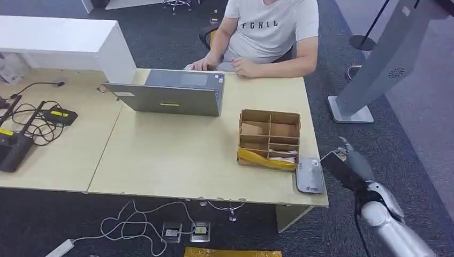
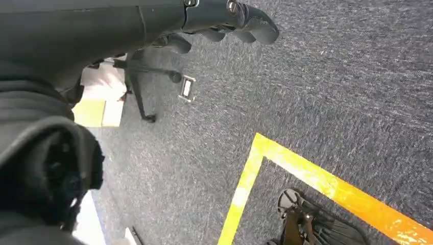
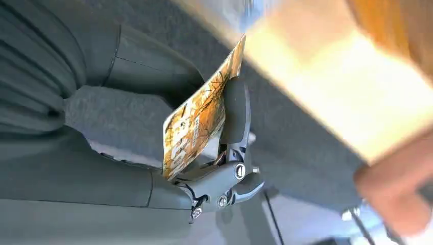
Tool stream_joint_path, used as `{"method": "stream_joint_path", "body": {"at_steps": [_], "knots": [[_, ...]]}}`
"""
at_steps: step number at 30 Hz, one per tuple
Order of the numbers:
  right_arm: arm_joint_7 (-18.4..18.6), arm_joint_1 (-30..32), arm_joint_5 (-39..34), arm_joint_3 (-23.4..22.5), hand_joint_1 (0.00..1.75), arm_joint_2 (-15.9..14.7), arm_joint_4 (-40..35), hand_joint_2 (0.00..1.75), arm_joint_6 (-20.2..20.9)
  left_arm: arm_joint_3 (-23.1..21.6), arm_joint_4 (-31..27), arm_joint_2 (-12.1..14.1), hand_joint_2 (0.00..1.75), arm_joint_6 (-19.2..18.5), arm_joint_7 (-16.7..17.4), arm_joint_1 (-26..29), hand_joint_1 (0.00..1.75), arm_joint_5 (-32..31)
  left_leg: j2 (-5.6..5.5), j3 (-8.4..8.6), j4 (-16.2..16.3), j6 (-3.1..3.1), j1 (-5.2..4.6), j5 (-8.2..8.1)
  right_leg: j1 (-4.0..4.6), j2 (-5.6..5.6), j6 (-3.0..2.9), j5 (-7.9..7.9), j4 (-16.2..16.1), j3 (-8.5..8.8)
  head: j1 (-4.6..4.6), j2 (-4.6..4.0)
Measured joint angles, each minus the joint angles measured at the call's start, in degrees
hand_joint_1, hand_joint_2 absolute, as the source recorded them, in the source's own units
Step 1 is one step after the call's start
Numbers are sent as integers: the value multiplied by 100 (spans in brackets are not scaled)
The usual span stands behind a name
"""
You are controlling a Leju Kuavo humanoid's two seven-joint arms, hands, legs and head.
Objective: Pass the card to the sensor for recognition and then transmit it.
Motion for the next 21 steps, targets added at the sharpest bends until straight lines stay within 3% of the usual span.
{"method": "stream_joint_path", "body": {"at_steps": [3,9,15,21], "knots": [[171,-133,-111,-382,175,-380,-337,175,297,-2,0,31,0,-55,-2,1,0,7,0,2,1,0,1,0,0,-2,0,0,-1,1,0,0],[422,-128,-195,-1102,175,-984,-1092,175,474,-63,0,59,0,-103,-2,4,0,44,-2,-4,1,1,-1,-1,-1,-2,0,0,-1,-2,2,2],[499,-157,55,-1559,175,-1225,-1590,175,630,-101,0,61,0,-177,-120,2,0,44,-1,-4,0,0,1,-1,1,-2,0,0,0,-1,0,0],[468,-140,738,-1786,175,-1126,-2026,175,960,-177,0,59,0,-234,-151,-9,0,-2,-2,-5,-1,0,5,0,4,-2,0,0,0,0,0,0]]}}
